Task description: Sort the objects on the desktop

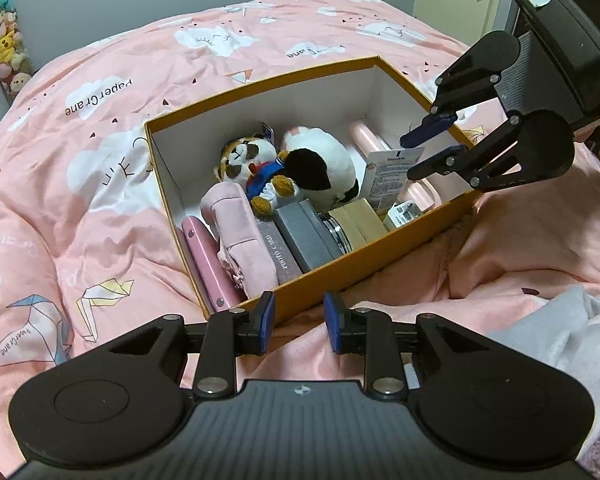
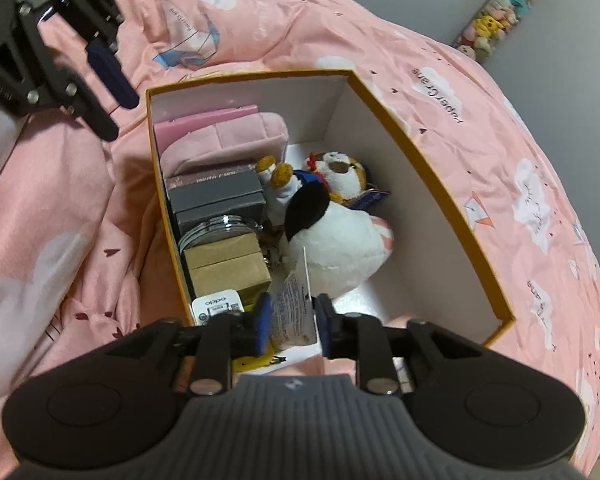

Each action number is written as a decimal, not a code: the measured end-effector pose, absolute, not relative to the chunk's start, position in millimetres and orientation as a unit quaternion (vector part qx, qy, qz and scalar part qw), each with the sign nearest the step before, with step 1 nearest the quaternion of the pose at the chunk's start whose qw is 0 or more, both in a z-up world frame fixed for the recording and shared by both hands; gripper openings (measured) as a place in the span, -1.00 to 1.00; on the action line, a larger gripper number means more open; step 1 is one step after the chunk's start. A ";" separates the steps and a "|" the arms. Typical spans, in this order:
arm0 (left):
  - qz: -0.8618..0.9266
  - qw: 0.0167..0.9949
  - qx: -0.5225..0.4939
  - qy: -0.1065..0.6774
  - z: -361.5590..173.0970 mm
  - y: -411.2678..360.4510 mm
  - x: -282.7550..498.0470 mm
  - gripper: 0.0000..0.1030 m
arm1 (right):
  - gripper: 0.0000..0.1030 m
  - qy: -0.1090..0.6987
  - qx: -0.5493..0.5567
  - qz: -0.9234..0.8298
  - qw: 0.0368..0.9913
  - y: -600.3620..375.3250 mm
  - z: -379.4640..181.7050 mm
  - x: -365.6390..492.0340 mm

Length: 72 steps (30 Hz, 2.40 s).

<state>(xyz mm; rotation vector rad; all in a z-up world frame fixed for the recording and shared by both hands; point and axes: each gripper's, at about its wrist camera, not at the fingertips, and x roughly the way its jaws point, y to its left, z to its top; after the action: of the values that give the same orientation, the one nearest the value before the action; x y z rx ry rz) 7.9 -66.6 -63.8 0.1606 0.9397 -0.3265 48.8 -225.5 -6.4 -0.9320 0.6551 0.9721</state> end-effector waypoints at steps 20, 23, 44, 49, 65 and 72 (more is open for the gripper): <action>-0.170 0.890 0.045 0.420 -53.2 -53.3 -5.9 -0.23 | -0.07 0.318 -0.136 0.333 0.877 -228.9 49.6 2.2; -0.161 0.899 0.039 0.405 -45.3 -50.4 0.3 -0.16 | -0.07 0.320 -0.083 0.296 0.896 -223.8 45.4 -5.4; -0.115 0.881 -0.029 0.458 -69.6 -64.2 31.2 -0.07 | 0.14 0.394 0.055 0.092 0.913 -211.5 -12.2 -17.5; -0.115 0.882 -0.037 0.456 -74.5 -62.8 14.2 -0.07 | 0.14 0.386 0.049 0.087 0.917 -209.9 -15.6 -29.5; -0.077 0.867 -0.057 0.488 -96.7 -58.8 21.2 0.05 | 0.17 0.388 0.007 0.087 0.918 -196.6 -28.4 -35.4; -0.067 0.856 -0.053 0.510 -105.0 -60.6 23.1 0.16 | 0.23 0.408 0.007 0.090 0.909 -196.1 -35.9 -30.8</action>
<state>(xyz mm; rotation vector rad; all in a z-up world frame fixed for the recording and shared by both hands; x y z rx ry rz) 23.1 -60.6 -105.0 -0.1119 1.0710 -0.1413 -30.8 -196.1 -35.9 0.0152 0.8412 0.1855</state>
